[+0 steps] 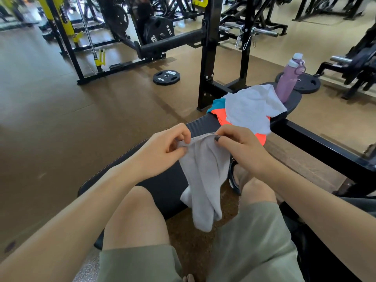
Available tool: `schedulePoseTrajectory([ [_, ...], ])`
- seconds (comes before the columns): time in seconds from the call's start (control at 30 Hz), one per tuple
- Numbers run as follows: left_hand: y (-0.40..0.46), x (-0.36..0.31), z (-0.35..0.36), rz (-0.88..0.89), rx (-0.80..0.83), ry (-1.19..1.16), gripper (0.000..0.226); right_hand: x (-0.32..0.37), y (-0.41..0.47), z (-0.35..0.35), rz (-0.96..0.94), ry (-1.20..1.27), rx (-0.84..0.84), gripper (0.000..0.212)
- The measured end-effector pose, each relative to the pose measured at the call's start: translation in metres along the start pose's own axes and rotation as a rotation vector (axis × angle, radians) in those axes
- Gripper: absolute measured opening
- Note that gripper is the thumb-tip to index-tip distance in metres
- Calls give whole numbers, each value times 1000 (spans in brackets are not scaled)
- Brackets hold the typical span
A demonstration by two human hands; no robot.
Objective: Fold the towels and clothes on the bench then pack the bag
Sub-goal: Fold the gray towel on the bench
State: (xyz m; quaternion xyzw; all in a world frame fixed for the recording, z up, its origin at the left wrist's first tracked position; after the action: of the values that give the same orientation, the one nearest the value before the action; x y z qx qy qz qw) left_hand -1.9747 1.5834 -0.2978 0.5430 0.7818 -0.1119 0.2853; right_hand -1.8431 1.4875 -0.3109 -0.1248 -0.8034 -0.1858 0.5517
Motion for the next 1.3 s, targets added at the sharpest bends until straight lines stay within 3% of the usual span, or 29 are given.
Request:
schedulePoseTrajectory([
  [0.13, 0, -2, -11, 5, -139, 80, 22, 1, 3, 7, 17, 10, 77, 18],
  [0.33, 8, -22, -14, 96, -188, 133, 24, 7, 3, 14, 10, 37, 170, 17],
  [0.5, 6, -37, 0, 220, -112, 159, 20, 8, 4, 12, 0, 94, 135, 29],
  [0.63, 5, -38, -5, 241, -203, 212, 3, 3, 4, 11, 1, -7, 105, 14],
  [0.77, 6, -40, -3, 260, -162, 248, 10, 3, 2, 13, -51, -155, 113, 5],
  [0.93, 5, -37, -4, 228, -125, 224, 10, 10, -3, 12, -100, -89, 159, 20],
  [1.13, 1, -27, -4, 179, -90, 191, 13, 7, -2, 10, -91, -127, 113, 20],
  [1.3, -1, -26, -11, 164, -154, 153, 14, 10, -2, 1, -91, -60, 29, 22],
])
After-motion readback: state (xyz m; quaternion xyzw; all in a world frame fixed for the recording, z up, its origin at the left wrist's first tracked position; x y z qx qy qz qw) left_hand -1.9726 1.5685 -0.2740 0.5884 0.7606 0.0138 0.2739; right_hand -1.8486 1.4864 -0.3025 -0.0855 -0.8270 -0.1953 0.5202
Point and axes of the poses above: each hand's wrist, its own y-axis towards the middle knuckle, its own z-axis out of the palm, x = y × z, the point moved 10 cm from there along y, towards the middle knuckle, and after that the axes turned 9 degrees about y, right-handed, at the moved point
